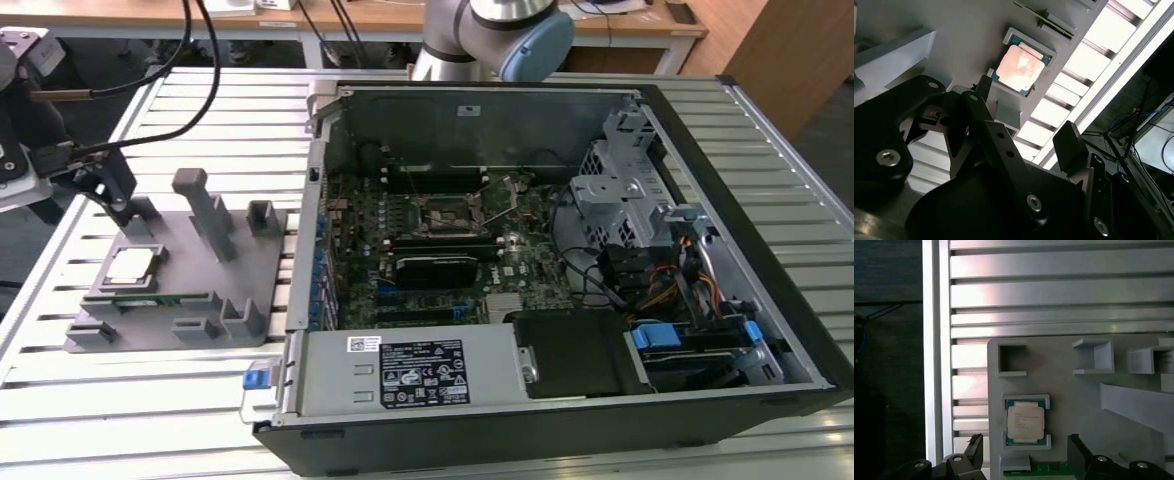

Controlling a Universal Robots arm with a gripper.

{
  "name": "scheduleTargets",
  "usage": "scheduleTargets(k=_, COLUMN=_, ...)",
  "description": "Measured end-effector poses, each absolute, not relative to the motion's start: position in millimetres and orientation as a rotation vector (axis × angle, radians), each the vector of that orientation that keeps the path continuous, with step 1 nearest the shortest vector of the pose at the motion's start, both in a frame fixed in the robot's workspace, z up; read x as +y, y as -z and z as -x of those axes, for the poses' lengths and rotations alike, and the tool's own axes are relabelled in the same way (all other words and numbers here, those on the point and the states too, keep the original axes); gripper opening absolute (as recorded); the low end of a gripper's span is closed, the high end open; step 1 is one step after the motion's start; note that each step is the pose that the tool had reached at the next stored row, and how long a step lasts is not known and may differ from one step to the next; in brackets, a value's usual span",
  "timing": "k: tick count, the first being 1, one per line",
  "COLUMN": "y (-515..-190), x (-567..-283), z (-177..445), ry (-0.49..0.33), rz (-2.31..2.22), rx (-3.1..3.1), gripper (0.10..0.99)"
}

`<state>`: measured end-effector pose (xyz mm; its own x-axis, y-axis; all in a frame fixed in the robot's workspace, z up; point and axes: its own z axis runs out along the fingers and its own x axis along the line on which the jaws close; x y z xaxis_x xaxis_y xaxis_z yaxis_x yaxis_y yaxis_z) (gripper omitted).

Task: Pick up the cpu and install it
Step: 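Pick up the cpu and move it towards the insertion slot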

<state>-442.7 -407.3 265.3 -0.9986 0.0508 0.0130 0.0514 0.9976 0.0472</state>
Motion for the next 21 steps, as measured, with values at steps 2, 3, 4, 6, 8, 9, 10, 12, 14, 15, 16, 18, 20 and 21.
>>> scheduleTargets(k=2, y=-261.6, x=-407.2, z=442.6, ry=0.075, rz=0.081, rx=-3.127, gripper=0.765)
scheduleTargets(k=3, y=-259.9, x=-407.2, z=442.6, ry=0.075, rz=0.082, rx=-3.127, gripper=0.765)
scheduleTargets(k=4, y=-258.3, x=-407.3, z=442.5, ry=0.075, rz=0.082, rx=-3.127, gripper=0.765)
scheduleTargets(k=6, y=-254.7, x=-407.3, z=441.7, ry=0.075, rz=0.082, rx=-3.127, gripper=0.765)
scheduleTargets(k=8, y=-251.9, x=-407.2, z=440.2, ry=0.075, rz=0.082, rx=-3.127, gripper=0.765)
scheduleTargets(k=9, y=-250.3, x=-407.2, z=439.8, ry=0.075, rz=0.082, rx=-3.127, gripper=0.765)
scheduleTargets(k=10, y=-248.5, x=-407.2, z=439.7, ry=0.075, rz=0.082, rx=-3.127, gripper=0.765)
scheduleTargets(k=12, y=-245.3, x=-407.2, z=439.6, ry=0.075, rz=0.082, rx=-3.127, gripper=0.765)
scheduleTargets(k=14, y=-242.1, x=-407.3, z=439.6, ry=0.075, rz=0.082, rx=-3.127, gripper=0.765)
scheduleTargets(k=15, y=-240.4, x=-407.3, z=439.5, ry=0.075, rz=0.082, rx=-3.127, gripper=0.765)
scheduleTargets(k=16, y=-238.6, x=-407.3, z=439.6, ry=0.075, rz=0.082, rx=-3.127, gripper=0.765)
scheduleTargets(k=18, y=-235.1, x=-407.3, z=439.6, ry=0.075, rz=0.082, rx=-3.127, gripper=0.765)
scheduleTargets(k=20, y=-231.4, x=-407.3, z=439.5, ry=0.075, rz=0.082, rx=-3.127, gripper=0.765)
scheduleTargets(k=21, y=-229.6, x=-407.3, z=439.5, ry=0.075, rz=0.082, rx=-3.127, gripper=0.765)
